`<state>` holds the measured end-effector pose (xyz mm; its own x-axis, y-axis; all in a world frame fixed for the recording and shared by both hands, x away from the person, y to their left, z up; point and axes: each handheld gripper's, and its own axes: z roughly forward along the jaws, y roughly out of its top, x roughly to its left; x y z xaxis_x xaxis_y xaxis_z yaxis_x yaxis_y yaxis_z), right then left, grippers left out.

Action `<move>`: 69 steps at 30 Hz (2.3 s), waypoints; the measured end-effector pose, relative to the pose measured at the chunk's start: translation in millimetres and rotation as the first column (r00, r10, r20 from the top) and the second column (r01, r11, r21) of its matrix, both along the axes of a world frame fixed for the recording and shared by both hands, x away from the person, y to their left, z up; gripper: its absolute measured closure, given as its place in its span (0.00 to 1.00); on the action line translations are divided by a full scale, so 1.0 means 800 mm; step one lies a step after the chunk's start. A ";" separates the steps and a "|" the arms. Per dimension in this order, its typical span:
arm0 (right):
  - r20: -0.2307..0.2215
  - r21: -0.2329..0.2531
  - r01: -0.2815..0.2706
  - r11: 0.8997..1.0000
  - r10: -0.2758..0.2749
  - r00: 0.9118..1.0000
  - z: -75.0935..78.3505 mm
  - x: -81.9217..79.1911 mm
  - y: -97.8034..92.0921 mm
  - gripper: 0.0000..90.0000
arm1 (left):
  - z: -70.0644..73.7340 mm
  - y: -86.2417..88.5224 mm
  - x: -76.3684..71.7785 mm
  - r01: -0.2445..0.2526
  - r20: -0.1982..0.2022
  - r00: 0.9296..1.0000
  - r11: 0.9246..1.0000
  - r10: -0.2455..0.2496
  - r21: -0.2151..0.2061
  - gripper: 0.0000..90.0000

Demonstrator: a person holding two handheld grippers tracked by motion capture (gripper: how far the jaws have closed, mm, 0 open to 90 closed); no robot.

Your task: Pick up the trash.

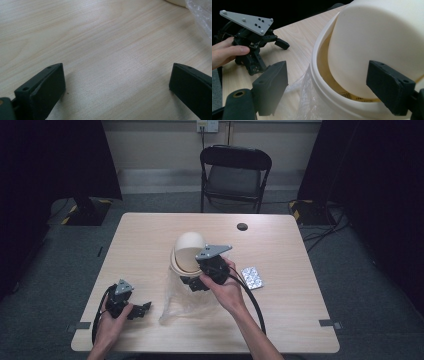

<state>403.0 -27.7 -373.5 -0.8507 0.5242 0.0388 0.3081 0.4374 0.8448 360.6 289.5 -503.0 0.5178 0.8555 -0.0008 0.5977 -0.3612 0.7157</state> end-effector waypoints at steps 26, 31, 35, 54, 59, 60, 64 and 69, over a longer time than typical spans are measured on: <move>-0.004 -0.040 0.029 0.999 -0.029 1.000 -0.009 0.014 0.033 0.17 | 0.000 0.000 0.000 0.002 -0.001 1.000 1.000 -0.002 0.004 0.00; 0.001 0.026 0.024 0.999 -0.024 1.000 0.008 0.000 0.010 0.17 | 0.000 0.000 -0.001 -0.004 -0.002 1.000 1.000 0.004 -0.001 0.00; 0.028 0.031 0.064 0.997 -0.065 0.998 0.015 -0.004 -0.013 0.17 | 0.000 0.000 -0.001 -0.004 -0.003 1.000 1.000 0.004 -0.002 0.00; 0.013 0.059 0.232 0.971 -0.233 0.972 0.003 -0.009 -0.122 0.19 | 0.000 0.000 -0.001 -0.005 -0.003 1.000 1.000 0.005 -0.003 0.00; 0.001 0.024 0.278 0.960 -0.278 0.961 -0.014 -0.003 -0.141 0.22 | 0.000 0.000 -0.001 -0.004 -0.003 1.000 1.000 0.004 -0.003 0.00; -0.006 0.021 0.284 0.958 -0.284 0.959 -0.018 -0.003 -0.144 0.22 | 0.000 0.000 -0.001 -0.004 -0.003 1.000 1.000 0.004 -0.003 0.00; -0.040 -0.014 0.306 0.952 -0.306 0.951 -0.038 0.000 -0.159 0.23 | 0.000 0.000 -0.001 -0.004 -0.003 1.000 1.000 0.004 -0.003 0.00; -0.073 -0.022 0.357 0.934 -0.358 0.931 -0.058 0.003 -0.184 0.24 | 0.000 0.000 -0.001 -0.005 -0.003 1.000 1.000 0.005 -0.003 0.00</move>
